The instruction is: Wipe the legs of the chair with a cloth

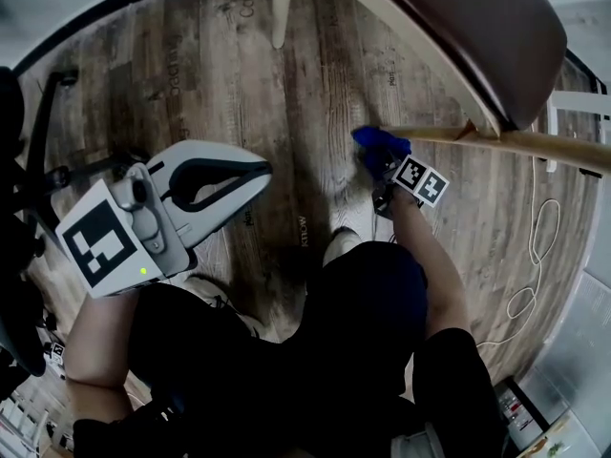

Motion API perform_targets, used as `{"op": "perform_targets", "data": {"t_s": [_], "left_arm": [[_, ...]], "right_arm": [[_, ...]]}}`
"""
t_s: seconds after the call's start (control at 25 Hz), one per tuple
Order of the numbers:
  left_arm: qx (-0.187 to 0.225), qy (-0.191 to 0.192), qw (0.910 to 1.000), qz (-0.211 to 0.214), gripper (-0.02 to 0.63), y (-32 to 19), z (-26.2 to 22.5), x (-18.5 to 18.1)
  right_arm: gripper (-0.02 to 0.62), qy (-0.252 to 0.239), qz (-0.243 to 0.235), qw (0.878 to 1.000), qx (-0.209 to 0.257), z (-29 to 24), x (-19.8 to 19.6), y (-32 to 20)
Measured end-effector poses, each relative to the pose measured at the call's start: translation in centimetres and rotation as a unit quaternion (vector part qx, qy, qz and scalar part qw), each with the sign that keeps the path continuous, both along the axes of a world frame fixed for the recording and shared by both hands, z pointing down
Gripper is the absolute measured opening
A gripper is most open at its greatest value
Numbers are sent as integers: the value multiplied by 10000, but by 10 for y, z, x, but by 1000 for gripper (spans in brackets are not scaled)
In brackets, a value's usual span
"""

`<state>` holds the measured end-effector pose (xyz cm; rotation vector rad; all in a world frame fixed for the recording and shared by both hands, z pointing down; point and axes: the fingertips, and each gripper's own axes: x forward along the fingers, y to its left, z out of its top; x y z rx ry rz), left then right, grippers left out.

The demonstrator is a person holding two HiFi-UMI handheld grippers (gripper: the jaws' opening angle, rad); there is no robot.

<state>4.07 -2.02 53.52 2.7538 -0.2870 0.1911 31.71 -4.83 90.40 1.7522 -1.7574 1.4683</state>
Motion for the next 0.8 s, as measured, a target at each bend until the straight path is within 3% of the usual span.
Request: {"op": "perform_targets", "data": {"t_s": [0.2, 0.56, 0.8], "left_arm": [[48, 102, 9999, 60, 2, 2, -6, 4], [40, 168, 9998, 133, 2, 2, -9, 5], [38, 196, 9998, 87, 2, 2, -10, 4]], "right_arm": [[77, 5, -416, 9983, 402, -55, -6, 0], [77, -152, -1012, 9812, 1633, -229, -24, -7], [78, -389, -1043, 9706, 2136, -314, -33, -13]]}}
